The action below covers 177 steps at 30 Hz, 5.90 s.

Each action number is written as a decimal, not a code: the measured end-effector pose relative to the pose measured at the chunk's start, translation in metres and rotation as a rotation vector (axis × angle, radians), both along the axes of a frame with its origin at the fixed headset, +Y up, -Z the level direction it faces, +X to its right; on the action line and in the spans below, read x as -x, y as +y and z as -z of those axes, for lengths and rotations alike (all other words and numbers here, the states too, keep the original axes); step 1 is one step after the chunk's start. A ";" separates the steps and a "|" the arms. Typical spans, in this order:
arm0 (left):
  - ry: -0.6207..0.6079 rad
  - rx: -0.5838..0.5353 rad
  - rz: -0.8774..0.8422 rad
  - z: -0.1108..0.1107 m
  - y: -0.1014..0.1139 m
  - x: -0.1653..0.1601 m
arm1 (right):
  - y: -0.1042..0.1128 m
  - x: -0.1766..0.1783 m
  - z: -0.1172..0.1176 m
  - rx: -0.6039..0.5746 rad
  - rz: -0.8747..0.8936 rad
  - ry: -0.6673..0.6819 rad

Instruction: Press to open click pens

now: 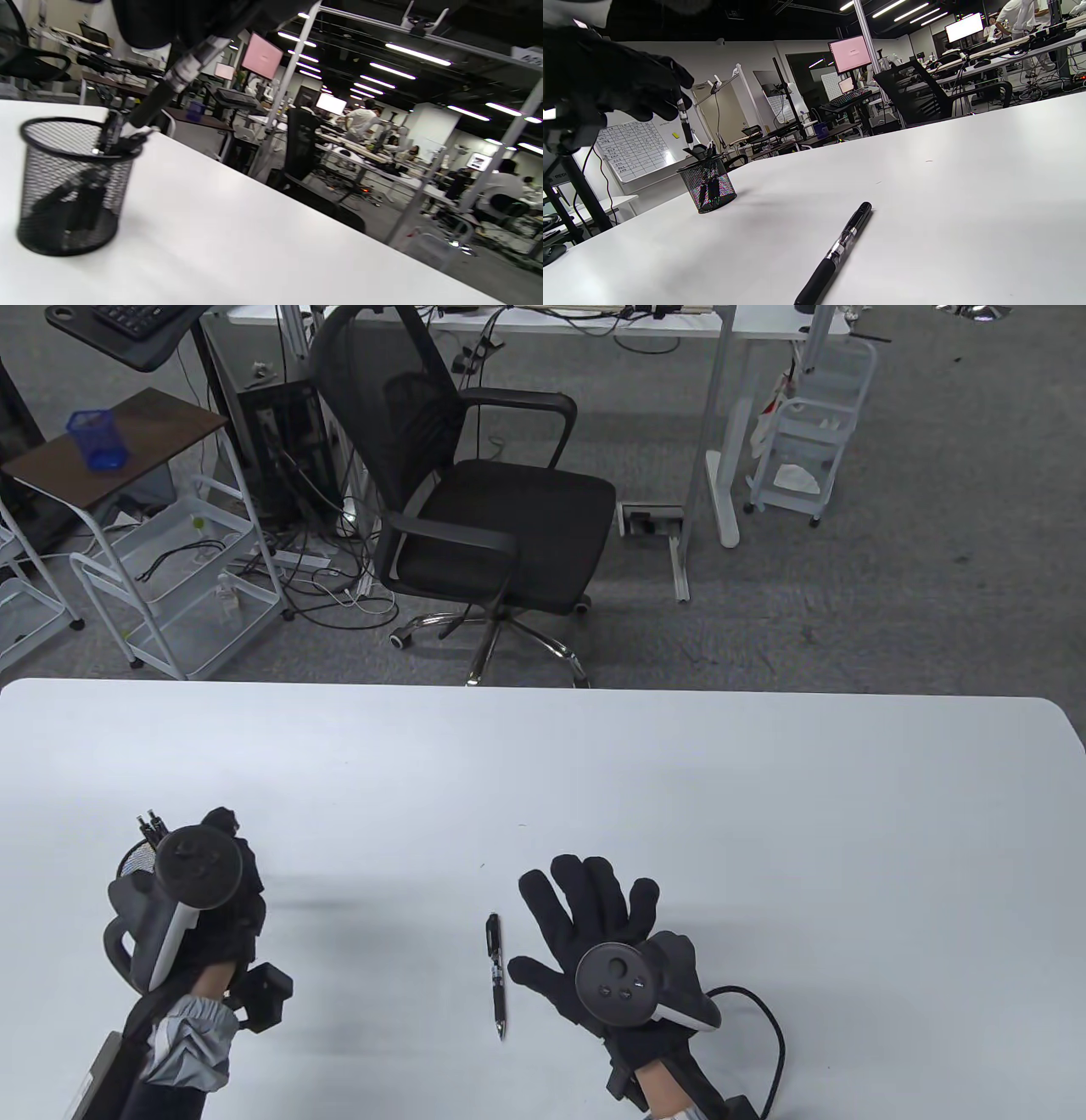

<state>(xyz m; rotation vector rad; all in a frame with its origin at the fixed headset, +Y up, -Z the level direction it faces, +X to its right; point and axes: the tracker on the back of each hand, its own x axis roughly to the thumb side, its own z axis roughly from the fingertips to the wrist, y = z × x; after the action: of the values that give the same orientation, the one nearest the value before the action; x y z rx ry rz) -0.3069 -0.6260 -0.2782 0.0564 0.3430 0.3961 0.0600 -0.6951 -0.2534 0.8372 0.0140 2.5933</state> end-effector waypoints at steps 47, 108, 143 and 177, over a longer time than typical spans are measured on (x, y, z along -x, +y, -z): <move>-0.665 0.023 -1.446 -0.006 -0.106 -0.114 | -0.008 -0.001 0.004 0.022 -0.052 -0.034; -0.723 -0.042 -1.605 -0.022 -0.100 -0.110 | -0.006 -0.001 0.003 0.010 -0.036 -0.034; -0.310 0.396 -0.553 0.026 -0.169 -0.115 | -0.003 -0.010 0.005 0.014 0.026 -0.030; -0.220 0.493 -0.114 0.049 -0.175 -0.141 | -0.002 -0.010 0.004 0.008 0.021 -0.031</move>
<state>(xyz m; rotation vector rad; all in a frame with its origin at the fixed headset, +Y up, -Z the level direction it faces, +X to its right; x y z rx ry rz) -0.1660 -0.8005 -0.3276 -0.4870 0.2186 0.4167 0.0700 -0.6970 -0.2573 0.7903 0.0068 2.5840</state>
